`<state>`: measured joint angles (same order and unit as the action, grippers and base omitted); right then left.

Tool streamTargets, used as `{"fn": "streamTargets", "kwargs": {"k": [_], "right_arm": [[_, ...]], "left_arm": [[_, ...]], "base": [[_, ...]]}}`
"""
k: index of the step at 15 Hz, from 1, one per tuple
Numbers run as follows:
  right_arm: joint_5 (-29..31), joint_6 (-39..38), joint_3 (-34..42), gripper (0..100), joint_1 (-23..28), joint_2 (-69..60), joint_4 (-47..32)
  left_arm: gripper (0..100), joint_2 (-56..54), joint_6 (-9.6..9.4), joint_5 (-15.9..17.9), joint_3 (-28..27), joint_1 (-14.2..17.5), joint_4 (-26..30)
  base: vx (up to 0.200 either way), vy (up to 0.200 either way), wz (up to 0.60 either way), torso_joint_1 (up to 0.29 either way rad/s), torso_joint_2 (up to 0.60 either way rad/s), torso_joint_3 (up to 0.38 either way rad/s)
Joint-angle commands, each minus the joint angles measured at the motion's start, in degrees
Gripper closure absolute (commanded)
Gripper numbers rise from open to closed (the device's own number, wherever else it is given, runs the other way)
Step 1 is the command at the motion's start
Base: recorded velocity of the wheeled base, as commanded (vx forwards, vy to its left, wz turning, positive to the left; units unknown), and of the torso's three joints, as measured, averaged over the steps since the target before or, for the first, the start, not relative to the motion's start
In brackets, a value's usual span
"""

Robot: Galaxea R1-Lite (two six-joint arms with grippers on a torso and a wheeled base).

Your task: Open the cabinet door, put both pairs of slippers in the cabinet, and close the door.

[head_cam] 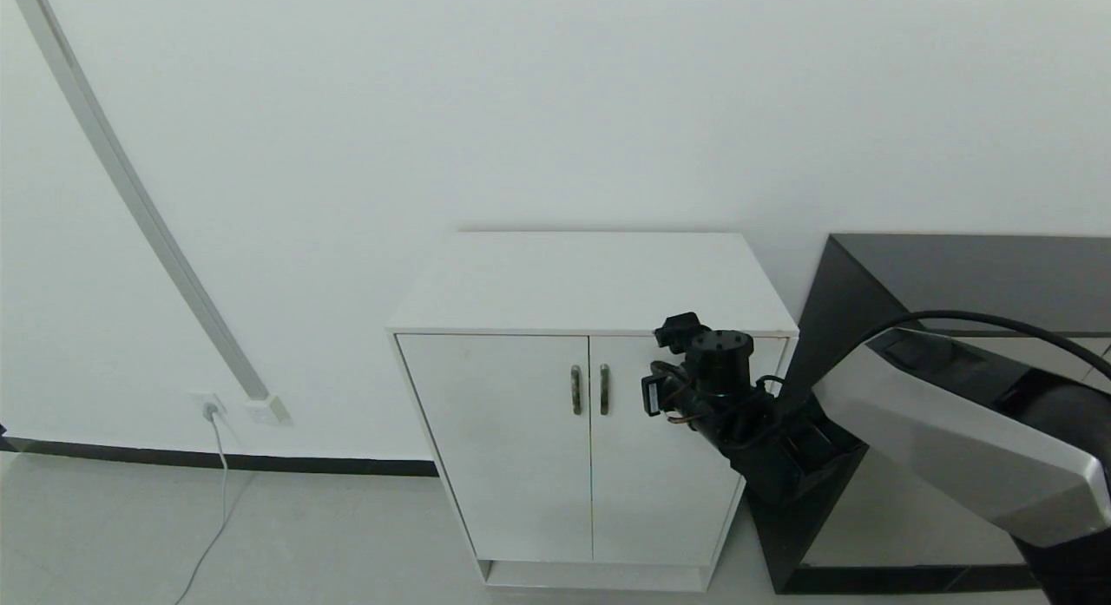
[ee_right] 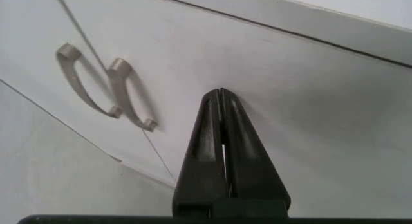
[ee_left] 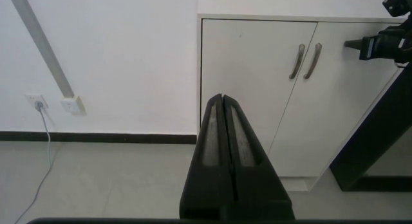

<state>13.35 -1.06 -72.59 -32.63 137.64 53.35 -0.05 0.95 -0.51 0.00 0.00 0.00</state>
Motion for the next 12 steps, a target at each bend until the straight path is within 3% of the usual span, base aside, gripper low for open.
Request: {"fn": "streamTargets", "kwargs": {"k": [1,4,7,10,12], "right_arm": [[0.27,-0.08,5.01,100,-0.41,-5.72,1.76],[1.33,-0.08,18.98,100,0.11,-16.18,8.0],[7.48,0.01,33.4,100,2.22,-27.87,14.33],[10.65,0.01,46.4,100,6.88,-40.26,15.21],[11.88,0.01,58.8,100,13.47,-51.07,14.94]], "left_arm": [[100,0.05,0.02,-0.02,0.0,0.0,0.0],[100,0.05,0.02,-0.02,0.0,0.0,0.0],[100,0.05,0.02,-0.02,0.0,0.0,0.0],[100,0.05,-0.07,-0.02,0.0,0.0,0.0],[100,0.05,-0.07,-0.02,0.0,0.0,0.0]], "base": [[0.0,0.0,0.0,0.0,0.0,0.0],[0.0,0.0,0.0,0.0,0.0,0.0],[0.0,0.0,0.0,0.0,0.0,0.0],[0.0,0.0,0.0,0.0,0.0,0.0],[0.0,0.0,0.0,0.0,0.0,0.0]]}}
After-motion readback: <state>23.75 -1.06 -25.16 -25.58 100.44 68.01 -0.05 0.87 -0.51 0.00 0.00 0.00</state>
